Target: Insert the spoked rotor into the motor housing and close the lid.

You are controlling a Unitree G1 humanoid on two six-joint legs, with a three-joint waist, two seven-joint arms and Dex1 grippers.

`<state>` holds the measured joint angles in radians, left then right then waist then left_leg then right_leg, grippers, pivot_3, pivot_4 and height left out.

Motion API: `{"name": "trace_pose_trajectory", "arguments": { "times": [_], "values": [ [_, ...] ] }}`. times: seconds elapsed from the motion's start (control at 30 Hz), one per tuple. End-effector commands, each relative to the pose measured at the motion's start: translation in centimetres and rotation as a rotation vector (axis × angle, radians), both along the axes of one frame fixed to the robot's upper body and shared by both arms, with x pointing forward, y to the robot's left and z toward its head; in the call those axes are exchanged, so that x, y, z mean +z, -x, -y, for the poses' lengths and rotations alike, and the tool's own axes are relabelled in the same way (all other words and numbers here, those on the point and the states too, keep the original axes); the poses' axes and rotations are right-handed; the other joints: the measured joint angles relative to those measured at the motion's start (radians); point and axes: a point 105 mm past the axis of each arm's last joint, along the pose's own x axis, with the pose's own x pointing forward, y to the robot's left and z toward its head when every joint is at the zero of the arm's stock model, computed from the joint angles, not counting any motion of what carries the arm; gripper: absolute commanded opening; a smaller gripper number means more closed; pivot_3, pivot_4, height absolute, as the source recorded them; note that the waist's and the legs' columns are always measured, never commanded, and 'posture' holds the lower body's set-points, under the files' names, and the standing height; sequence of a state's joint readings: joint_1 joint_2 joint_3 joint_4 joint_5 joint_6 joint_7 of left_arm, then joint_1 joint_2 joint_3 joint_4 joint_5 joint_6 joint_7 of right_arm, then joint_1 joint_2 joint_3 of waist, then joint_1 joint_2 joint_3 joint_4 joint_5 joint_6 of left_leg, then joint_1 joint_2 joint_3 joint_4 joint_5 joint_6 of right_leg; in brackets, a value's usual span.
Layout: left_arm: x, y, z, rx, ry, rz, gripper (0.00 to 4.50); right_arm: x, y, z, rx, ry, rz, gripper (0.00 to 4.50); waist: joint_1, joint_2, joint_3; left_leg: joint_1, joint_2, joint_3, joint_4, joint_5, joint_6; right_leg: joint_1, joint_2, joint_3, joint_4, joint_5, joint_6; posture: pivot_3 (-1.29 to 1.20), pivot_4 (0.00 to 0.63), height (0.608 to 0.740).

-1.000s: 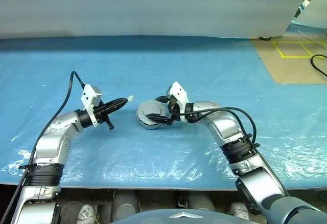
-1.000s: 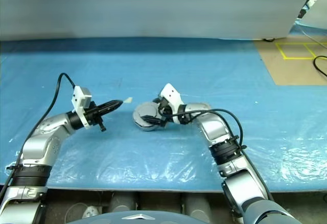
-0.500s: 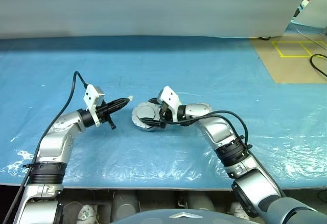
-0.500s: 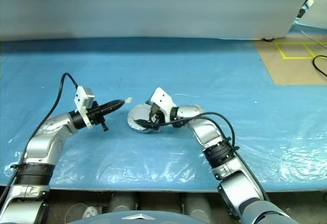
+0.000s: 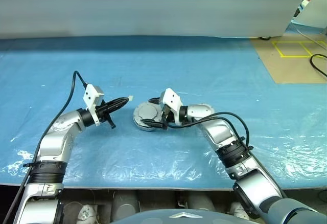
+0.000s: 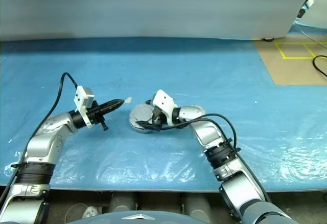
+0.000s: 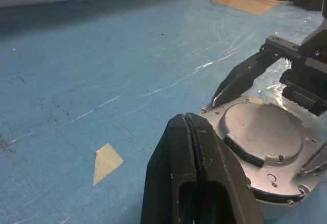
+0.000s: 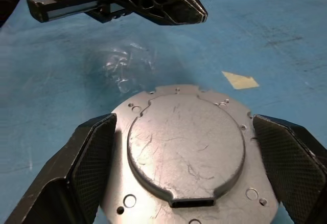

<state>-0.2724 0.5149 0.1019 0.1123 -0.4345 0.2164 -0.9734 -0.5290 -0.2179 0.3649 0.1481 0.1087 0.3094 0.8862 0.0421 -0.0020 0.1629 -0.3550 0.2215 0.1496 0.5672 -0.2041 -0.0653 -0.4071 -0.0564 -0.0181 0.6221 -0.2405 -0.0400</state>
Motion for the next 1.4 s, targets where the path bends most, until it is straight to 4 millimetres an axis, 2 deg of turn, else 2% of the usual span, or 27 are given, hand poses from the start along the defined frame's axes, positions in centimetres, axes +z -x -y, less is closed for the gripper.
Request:
{"name": "trace_pose_trajectory", "arguments": {
  "times": [0.03, 0.1, 0.13, 0.23, 0.27, 0.3, 0.47, 0.7, 0.97, 1.2, 1.4],
  "values": [
    [0.7, 0.0, 0.0, -0.007, -0.005, 0.036, 0.00, 0.8, 0.1, -0.6, 0.006, 0.001, 0.041, 4.47, 0.001, 0.000, 0.000, 0.000, 0.000, 0.000, 0.000, 0.000, 0.000, 0.000, 0.000, 0.000, 0.000, 0.000, -0.001, 0.00, 0.150, 0.740],
    [0.7, 0.0, 0.0, -0.008, -0.005, 0.036, 0.00, -0.2, -0.8, -0.1, -0.047, 0.069, 0.062, 4.47, 0.001, 0.000, 0.000, 0.000, 0.000, 0.000, 0.000, 0.000, 0.000, 0.000, 0.000, 0.000, 0.000, -0.001, -0.002, 0.00, 0.150, 0.740],
    [0.7, 0.0, 0.0, -0.008, -0.005, 0.036, 0.00, -0.5, -1.2, 0.0, -0.067, 0.085, 0.068, 4.30, 0.001, 0.000, 0.000, 0.000, 0.000, 0.000, 0.001, 0.000, 0.000, 0.000, 0.000, 0.000, 0.000, -0.002, -0.003, 0.00, 0.150, 0.740],
    [0.6, 0.0, 0.1, -0.009, -0.008, 0.036, 0.00, -0.6, -1.5, 0.1, -0.086, 0.090, 0.079, 3.52, 0.001, 0.000, 0.000, 0.001, 0.000, 0.000, 0.001, 0.000, 0.000, 0.001, 0.000, 0.000, 0.000, -0.002, -0.003, 0.00, 0.150, 0.740],
    [0.6, 0.1, 0.1, -0.009, -0.009, 0.035, 0.00, -0.1, -1.6, 0.0, -0.092, 0.067, 0.077, 3.15, 0.001, 0.000, 0.000, 0.001, 0.000, 0.000, 0.001, 0.000, 0.000, 0.001, 0.000, 0.000, 0.000, -0.002, -0.003, 0.00, 0.150, 0.740],
    [0.6, 0.1, 0.1, -0.009, -0.010, 0.035, 0.00, 0.1, -1.7, -0.1, -0.097, 0.051, 0.075, 2.97, 0.001, 0.000, 0.000, 0.001, 0.000, 0.000, 0.001, 0.000, 0.000, 0.001, 0.000, 0.000, 0.000, -0.002, -0.003, 0.00, 0.150, 0.740],
    [0.5, 0.1, 0.1, -0.005, -0.010, 0.036, 0.00, 1.9, -1.0, -1.1, -0.055, -0.065, 0.022, 2.98, 0.001, 0.000, 0.000, 0.001, 0.000, 0.000, 0.001, 0.000, 0.000, 0.001, 0.000, 0.000, 0.000, -0.002, -0.003, 0.00, 0.150, 0.740],
    [0.5, 0.0, 0.0, 0.004, -0.009, 0.038, 0.00, 2.4, -1.4, -1.5, -0.087, -0.034, 0.038, 2.98, 0.000, 0.000, 0.000, 0.001, 0.000, 0.000, -0.001, 0.000, 0.000, 0.001, 0.000, 0.000, 0.000, -0.002, -0.003, 0.00, 0.150, 0.740],
    [0.6, 0.1, 0.0, 0.000, -0.005, 0.044, 0.00, 0.3, -1.1, -1.9, -0.111, 0.095, 0.055, 2.98, 0.000, 0.000, 0.000, 0.002, 0.000, 0.000, -0.001, 0.000, 0.000, 0.001, 0.000, 0.000, 0.000, -0.001, -0.002, 0.00, 0.150, 0.740],
    [-0.1, 0.6, 0.2, -0.001, -0.010, 0.036, 0.00, -0.1, -1.4, -2.3, -0.180, 0.084, -0.001, 2.98, -0.003, 0.000, 0.000, 0.004, 0.000, 0.001, -0.001, 0.000, 0.000, 0.001, 0.000, 0.002, 0.000, -0.002, -0.003, 0.00, 0.150, 0.740],
    [-0.1, 0.6, 0.3, 0.002, -0.010, 0.036, 0.00, -1.2, -2.1, -1.4, -0.222, 0.156, 0.033, 2.98, -0.002, 0.000, 0.000, 0.004, 0.000, 0.001, -0.001, 0.000, 0.000, 0.001, 0.000, 0.002, 0.000, -0.002, -0.003, 0.00, 0.150, 0.740]
  ]
}}
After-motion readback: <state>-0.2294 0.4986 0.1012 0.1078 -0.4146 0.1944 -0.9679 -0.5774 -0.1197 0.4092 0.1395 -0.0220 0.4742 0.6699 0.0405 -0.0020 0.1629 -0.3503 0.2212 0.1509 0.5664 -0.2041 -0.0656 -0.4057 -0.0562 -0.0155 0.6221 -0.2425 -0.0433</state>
